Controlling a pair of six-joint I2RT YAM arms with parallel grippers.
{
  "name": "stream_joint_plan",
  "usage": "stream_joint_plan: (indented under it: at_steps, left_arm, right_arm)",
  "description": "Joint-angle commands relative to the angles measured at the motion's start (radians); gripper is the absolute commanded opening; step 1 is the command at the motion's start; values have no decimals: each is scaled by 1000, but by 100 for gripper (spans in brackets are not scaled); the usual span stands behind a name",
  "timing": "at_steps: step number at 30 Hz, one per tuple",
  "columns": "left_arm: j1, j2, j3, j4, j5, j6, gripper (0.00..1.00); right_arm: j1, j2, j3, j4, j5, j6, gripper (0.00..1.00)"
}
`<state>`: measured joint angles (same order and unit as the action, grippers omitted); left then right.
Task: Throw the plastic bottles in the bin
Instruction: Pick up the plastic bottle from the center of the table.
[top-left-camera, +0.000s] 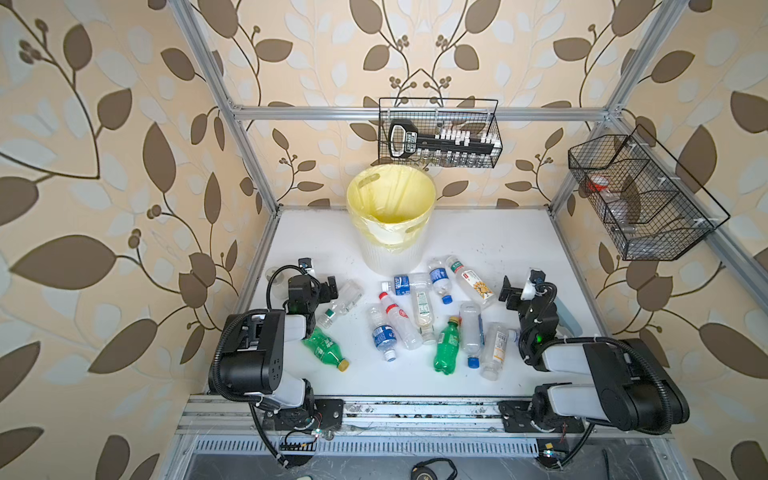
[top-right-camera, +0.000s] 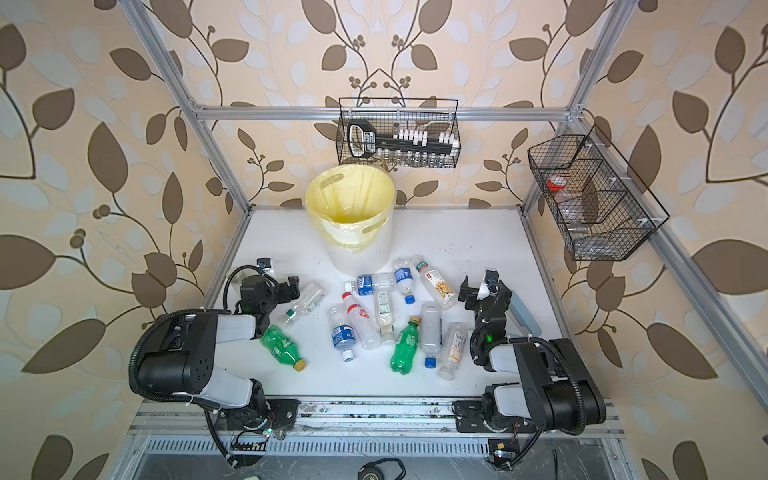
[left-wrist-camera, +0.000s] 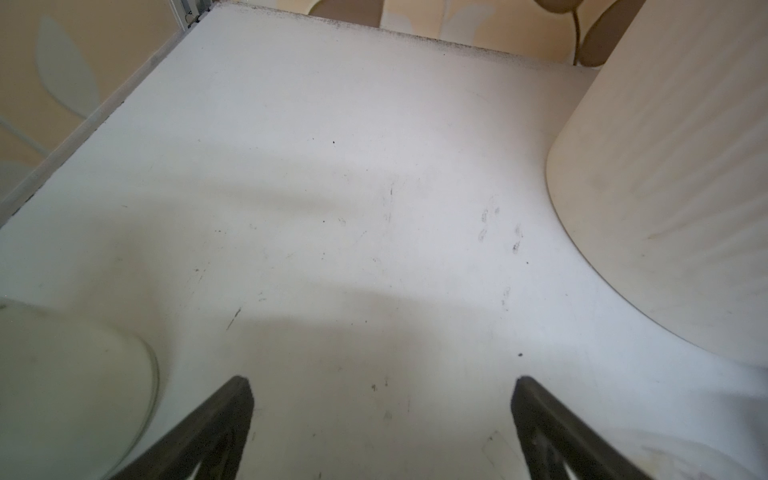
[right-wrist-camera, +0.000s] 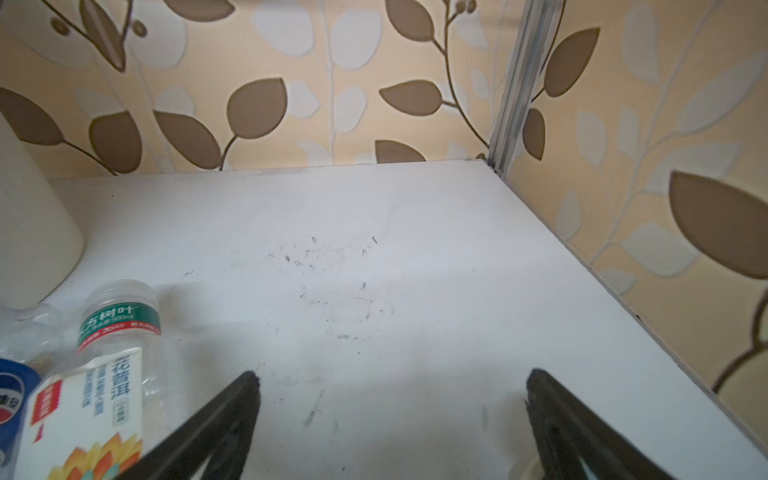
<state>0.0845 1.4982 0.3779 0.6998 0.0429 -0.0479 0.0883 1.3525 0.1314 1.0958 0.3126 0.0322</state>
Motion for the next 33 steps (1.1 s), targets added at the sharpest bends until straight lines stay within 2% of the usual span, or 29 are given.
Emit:
stream_joint_plan:
  at_steps: [1, 33]
  left_arm:
    - [-2, -2, 23, 11, -14, 14, 99]
    - [-2, -1, 23, 10, -14, 14, 99]
  right_arm:
    - [10, 0, -16, 60, -38, -44, 100]
    - [0, 0, -2, 38, -56, -38, 100]
